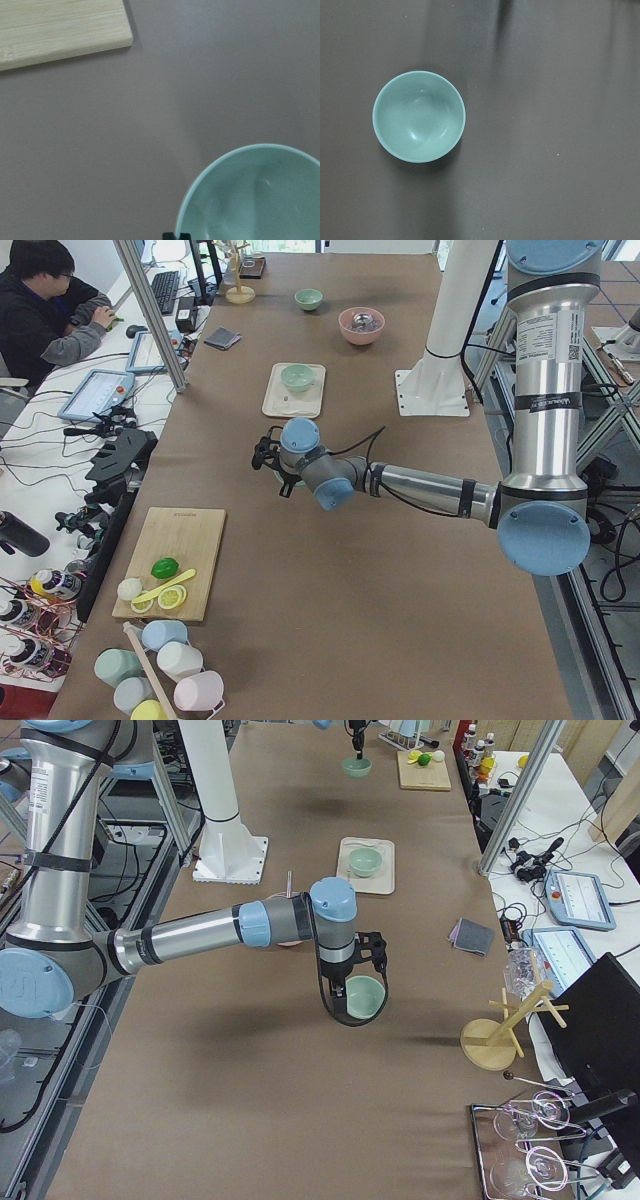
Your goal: Stack green bowls together
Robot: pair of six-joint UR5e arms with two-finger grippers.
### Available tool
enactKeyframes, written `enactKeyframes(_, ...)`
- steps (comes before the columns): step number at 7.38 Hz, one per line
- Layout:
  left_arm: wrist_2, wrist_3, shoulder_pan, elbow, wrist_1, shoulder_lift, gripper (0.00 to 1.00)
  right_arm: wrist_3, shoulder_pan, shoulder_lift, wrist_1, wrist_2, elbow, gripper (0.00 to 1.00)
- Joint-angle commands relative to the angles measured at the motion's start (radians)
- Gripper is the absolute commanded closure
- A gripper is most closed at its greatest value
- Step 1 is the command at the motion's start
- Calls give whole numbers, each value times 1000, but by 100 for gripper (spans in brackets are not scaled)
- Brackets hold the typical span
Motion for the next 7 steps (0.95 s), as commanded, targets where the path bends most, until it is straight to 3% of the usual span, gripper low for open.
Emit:
enactKeyframes(1, 51, -209, 130, -26, 24, -134, 100, 0, 0, 0, 1, 1, 0, 0)
enactKeyframes(5, 264, -443, 357, -12, 394, -526, 100, 0, 0, 1, 1, -3, 0, 0)
enactKeyframes(7, 327, -515, 419, 60, 470, -663, 100, 0, 0, 6, 1, -3, 0, 0)
